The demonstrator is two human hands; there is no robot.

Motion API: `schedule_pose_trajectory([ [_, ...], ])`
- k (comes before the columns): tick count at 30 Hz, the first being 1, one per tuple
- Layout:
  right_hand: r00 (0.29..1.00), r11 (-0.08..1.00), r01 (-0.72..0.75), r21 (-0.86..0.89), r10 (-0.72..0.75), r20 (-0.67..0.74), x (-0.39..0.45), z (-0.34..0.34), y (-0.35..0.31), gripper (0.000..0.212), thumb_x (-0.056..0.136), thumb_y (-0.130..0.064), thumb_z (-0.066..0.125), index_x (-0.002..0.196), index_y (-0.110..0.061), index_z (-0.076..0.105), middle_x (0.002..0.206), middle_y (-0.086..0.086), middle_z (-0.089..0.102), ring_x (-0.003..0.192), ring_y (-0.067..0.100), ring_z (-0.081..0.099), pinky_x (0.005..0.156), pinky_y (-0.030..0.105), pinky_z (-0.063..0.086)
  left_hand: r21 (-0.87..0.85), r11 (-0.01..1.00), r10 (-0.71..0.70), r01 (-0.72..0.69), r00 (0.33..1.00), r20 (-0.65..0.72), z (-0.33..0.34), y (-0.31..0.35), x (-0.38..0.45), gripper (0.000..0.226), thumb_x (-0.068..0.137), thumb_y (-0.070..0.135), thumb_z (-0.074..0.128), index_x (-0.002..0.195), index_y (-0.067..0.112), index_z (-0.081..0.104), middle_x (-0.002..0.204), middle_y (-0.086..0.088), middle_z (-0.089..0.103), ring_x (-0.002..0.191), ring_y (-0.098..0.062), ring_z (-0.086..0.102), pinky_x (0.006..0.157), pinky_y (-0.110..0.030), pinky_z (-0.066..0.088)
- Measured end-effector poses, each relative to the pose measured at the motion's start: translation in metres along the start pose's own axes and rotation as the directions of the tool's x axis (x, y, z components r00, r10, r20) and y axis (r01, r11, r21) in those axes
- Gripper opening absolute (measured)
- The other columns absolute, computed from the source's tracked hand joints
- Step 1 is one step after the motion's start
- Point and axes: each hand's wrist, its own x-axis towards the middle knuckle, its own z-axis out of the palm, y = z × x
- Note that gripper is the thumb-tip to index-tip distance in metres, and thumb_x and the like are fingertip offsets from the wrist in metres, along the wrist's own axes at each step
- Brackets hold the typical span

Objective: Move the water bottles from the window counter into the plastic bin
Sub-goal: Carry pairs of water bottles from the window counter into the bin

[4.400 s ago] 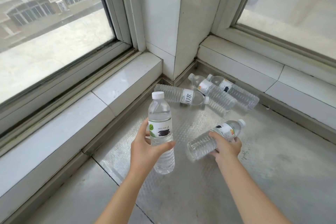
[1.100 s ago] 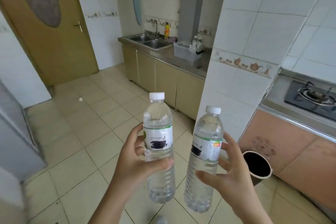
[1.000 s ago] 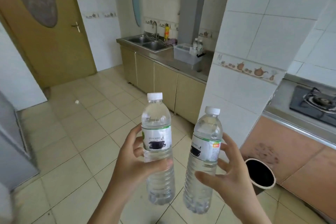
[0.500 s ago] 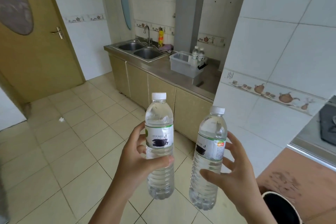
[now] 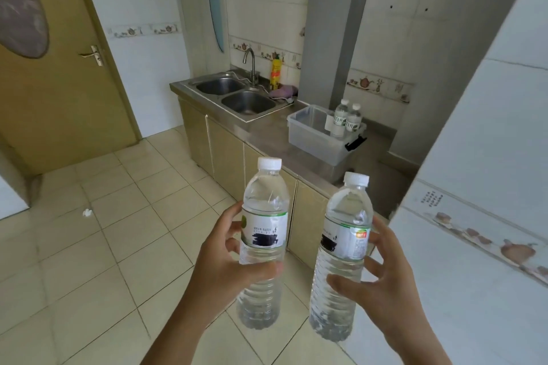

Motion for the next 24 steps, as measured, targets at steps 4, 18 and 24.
schedule_pose_trajectory([
  [4, 1.0, 0.999, 0.026, -0.032, -0.026, -0.002, 0.072, 0.003, 0.011, 0.094, 0.052, 0.006, 0.087, 0.118, -0.047, 0.048, 0.105, -0.027, 0.062, 0.095, -0.006, 0.062, 0.066, 0.016, 0.055, -0.027, 1.0, -0.006, 0.006, 1.0, -0.01, 0.002, 0.002, 0.067, 0.095, 0.038, 0.034, 0.092, 0.116, 0.064, 0.047, 0.12, 0.017, 0.065, 0.092, 0.005, 0.065, 0.072, -0.021, 0.052],
  [18, 0.973, 0.995, 0.001, -0.101, -0.025, -0.228, 0.303, 0.069, 0.048, 0.103, 0.047, 0.001, 0.092, 0.126, -0.046, 0.046, 0.115, -0.017, 0.062, 0.109, 0.009, 0.061, 0.096, 0.049, 0.05, -0.066, 0.998, 0.011, 0.001, 0.982, 0.19, 0.003, -0.015, 0.349, 0.092, 0.046, 0.024, 0.092, 0.123, 0.053, 0.052, 0.116, 0.009, 0.07, 0.103, -0.012, 0.069, 0.089, -0.043, 0.057],
  [24, 0.929, 0.998, -0.002, -0.058, -0.019, -0.369, 0.377, 0.077, 0.046, 0.1, 0.048, 0.007, 0.089, 0.123, -0.044, 0.049, 0.113, -0.01, 0.064, 0.106, 0.013, 0.065, 0.091, 0.046, 0.054, -0.114, 0.993, 0.062, -0.025, 0.941, 0.331, 0.029, -0.005, 0.457, 0.088, 0.049, 0.012, 0.092, 0.121, 0.047, 0.055, 0.111, 0.014, 0.072, 0.1, -0.007, 0.07, 0.083, -0.032, 0.057],
])
